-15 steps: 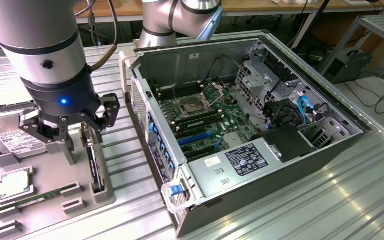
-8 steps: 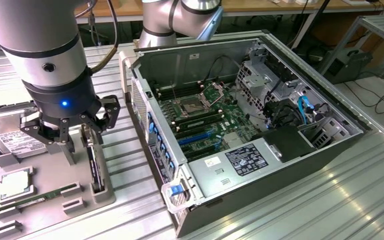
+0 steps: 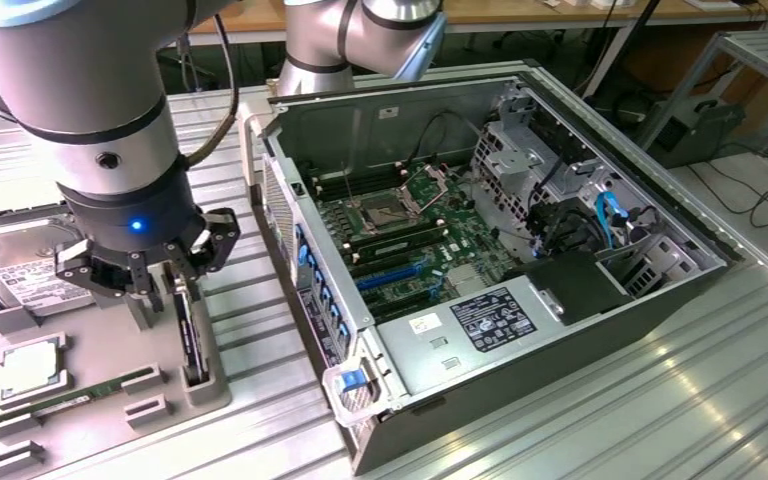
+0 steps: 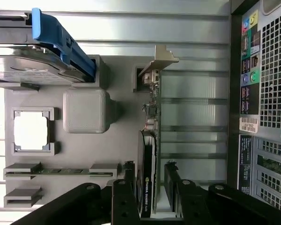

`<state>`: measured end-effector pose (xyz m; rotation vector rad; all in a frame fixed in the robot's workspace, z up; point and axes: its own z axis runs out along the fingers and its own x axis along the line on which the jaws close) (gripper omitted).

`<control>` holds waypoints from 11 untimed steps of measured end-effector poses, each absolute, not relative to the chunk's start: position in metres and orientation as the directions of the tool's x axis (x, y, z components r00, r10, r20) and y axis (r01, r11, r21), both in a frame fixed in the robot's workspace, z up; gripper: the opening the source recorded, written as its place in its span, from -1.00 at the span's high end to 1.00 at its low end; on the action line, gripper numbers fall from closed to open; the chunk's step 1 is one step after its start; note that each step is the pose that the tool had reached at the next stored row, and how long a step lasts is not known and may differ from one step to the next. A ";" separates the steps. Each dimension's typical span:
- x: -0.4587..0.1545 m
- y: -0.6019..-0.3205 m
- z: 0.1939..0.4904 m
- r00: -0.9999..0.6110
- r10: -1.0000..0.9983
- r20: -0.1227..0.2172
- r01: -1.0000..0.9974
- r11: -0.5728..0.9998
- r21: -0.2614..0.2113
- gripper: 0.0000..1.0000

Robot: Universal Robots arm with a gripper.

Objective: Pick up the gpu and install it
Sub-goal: 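Pick up the gpu and move the gpu toward the slot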

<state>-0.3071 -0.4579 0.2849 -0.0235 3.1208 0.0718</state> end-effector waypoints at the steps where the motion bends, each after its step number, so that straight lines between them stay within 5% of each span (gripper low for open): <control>1: -0.307 -0.458 0.284 -1.000 -0.014 -0.020 -0.015 0.999 0.048 0.22; 2: -0.307 -0.458 0.279 -1.000 -0.014 -0.020 -0.015 0.998 0.058 0.05; 3: -0.307 -0.458 0.269 -1.000 -0.014 -0.020 -0.016 0.998 0.061 -0.41; 5: -0.307 -0.460 0.238 -1.000 0.002 -0.011 0.001 0.998 0.062 -0.41; 11: -0.306 -0.452 0.225 -1.000 0.027 -0.010 0.027 0.998 0.057 -0.24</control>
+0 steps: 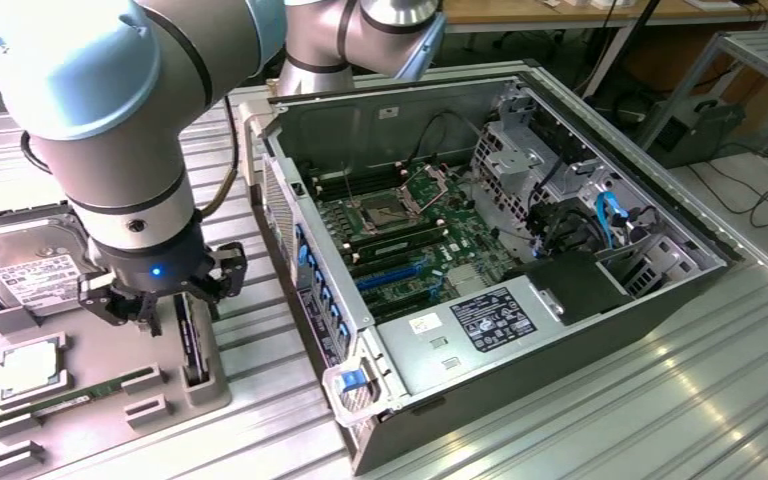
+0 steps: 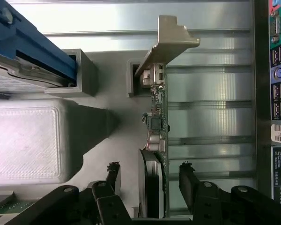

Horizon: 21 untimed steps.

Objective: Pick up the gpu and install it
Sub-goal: 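Pick up the gpu and move the gpu toward the slot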

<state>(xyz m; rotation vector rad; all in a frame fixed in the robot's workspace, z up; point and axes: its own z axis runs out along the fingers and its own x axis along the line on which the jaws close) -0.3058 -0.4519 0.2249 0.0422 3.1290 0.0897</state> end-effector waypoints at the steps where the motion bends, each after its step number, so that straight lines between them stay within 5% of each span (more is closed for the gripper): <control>1: -0.306 -0.455 0.225 -1.000 0.027 -0.010 0.027 0.998 0.057 -0.08; 6: -0.305 -0.455 0.225 -1.000 0.027 -0.010 0.027 0.998 0.058 0.24; 12: -0.305 -0.455 0.225 -1.000 0.027 -0.010 0.027 0.998 0.057 0.27; 13: -0.305 -0.455 0.225 -1.000 0.027 -0.010 0.027 0.998 0.057 0.44; 21: -0.305 -0.455 0.225 -1.000 0.027 -0.010 0.027 0.998 0.057 0.44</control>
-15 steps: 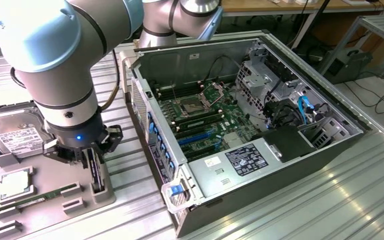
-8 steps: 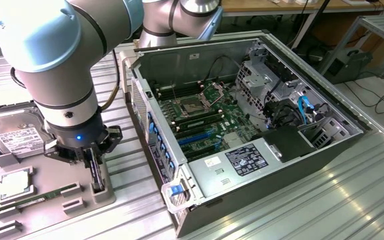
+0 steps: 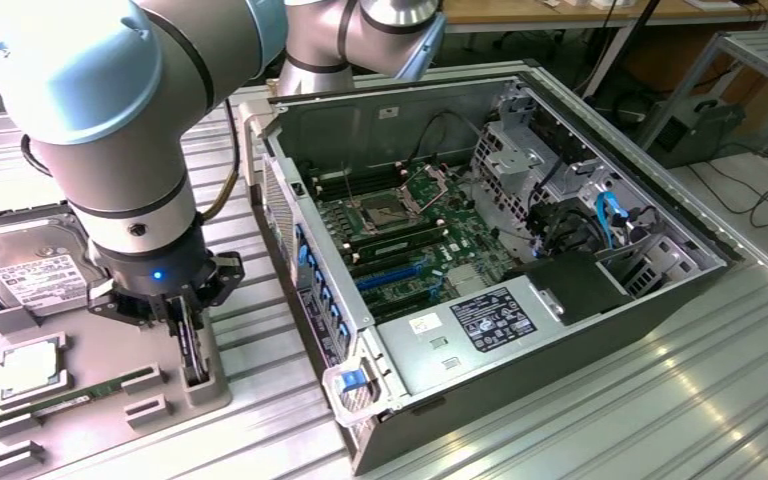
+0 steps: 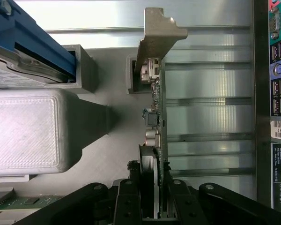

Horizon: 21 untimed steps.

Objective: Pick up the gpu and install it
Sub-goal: 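Pick up the gpu and move the gpu toward the slot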

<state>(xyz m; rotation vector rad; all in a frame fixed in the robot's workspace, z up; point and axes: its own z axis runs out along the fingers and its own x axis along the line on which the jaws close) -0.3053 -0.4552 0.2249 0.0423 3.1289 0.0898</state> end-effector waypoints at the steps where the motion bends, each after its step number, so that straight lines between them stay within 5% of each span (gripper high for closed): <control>1: -0.305 -0.455 0.225 -1.000 0.027 -0.010 0.027 0.998 0.058 0.44; 21: -0.305 -0.455 0.234 -1.000 0.027 -0.010 0.027 0.998 0.059 0.44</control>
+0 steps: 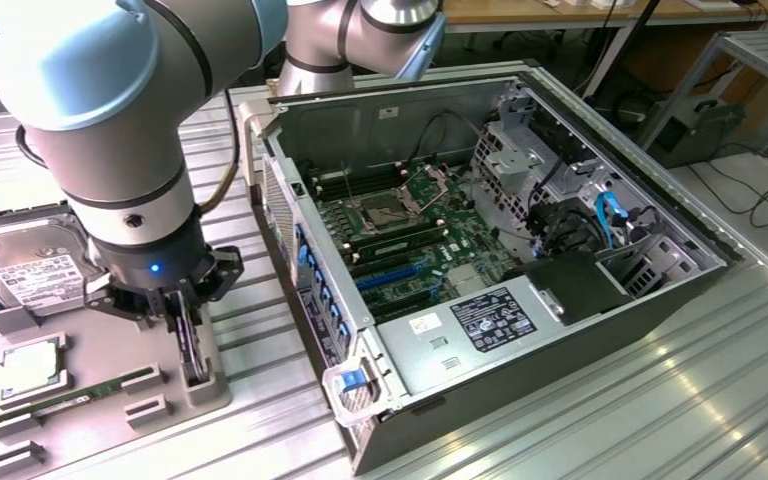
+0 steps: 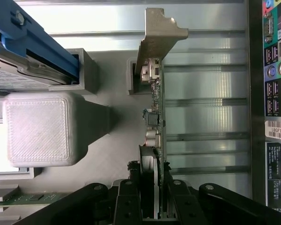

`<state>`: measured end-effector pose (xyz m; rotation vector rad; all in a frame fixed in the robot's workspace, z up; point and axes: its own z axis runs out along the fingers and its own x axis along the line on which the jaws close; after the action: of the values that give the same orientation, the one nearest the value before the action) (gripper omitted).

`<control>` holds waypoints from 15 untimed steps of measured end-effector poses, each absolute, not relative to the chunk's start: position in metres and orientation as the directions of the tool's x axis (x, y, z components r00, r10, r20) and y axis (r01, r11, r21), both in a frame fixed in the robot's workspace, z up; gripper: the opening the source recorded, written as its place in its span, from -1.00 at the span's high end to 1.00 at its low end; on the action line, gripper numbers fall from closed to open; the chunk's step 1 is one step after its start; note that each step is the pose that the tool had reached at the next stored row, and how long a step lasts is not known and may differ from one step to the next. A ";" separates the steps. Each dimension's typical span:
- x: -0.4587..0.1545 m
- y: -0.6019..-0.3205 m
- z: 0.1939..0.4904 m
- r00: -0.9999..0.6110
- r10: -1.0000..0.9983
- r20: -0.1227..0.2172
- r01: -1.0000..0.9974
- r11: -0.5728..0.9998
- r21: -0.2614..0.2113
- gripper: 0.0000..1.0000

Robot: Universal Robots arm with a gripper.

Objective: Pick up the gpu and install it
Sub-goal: 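Pick up the gpu and move the gpu toward the slot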

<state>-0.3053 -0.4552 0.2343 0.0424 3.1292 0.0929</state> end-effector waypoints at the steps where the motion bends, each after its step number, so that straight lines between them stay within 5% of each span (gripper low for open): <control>1: -0.305 -0.455 0.235 -1.000 0.027 -0.010 0.027 0.998 0.059 0.44; 15: -0.305 -0.455 0.243 -1.000 0.027 -0.009 0.027 0.998 0.059 0.44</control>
<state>-0.3049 -0.4552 0.2426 0.0425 3.1303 0.0930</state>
